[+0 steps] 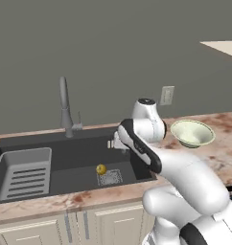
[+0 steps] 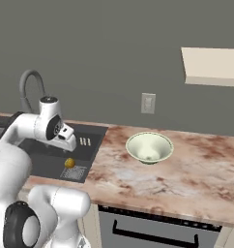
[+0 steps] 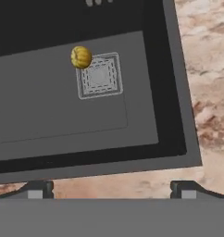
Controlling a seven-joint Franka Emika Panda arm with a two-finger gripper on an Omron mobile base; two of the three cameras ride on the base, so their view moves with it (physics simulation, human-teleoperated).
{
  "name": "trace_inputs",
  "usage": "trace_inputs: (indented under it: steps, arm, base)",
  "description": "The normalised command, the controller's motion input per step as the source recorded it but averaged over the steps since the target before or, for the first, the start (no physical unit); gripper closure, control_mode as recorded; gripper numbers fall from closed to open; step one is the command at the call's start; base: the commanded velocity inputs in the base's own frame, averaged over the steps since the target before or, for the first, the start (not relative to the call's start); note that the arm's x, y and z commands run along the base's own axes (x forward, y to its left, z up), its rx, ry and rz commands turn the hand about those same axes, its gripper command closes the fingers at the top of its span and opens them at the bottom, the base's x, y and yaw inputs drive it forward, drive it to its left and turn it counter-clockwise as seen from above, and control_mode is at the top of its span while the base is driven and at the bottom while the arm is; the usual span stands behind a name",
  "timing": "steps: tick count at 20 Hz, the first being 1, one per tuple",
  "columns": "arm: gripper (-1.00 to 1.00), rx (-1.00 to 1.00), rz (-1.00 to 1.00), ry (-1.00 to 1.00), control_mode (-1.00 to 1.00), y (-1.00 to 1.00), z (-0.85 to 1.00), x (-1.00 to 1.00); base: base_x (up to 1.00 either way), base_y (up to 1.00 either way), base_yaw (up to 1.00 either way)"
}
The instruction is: Pick the peachs from the cabinet and place them in one bowl. Pick the squash from the sink and place it in the other bowl.
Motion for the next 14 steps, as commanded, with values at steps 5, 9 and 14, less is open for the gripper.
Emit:
trace_inputs:
  steps: [5, 9, 14]
  arm:
    - [-1.00, 0.00, -0.05, 0.04, -1.00, 0.26, -0.36, 0.96]
    - [-1.00, -0.01, -0.04, 0.00, -1.00, 0.38, -0.49, 0.91]
    - [-1.00, -0.07, -0.07, 0.00, -1.00, 0.52, -0.64, 0.60]
  base:
    - [0.00, 0.00, 0.00]
    - [0.00, 0.00, 0.00]
    - [0.00, 0.00, 0.00]
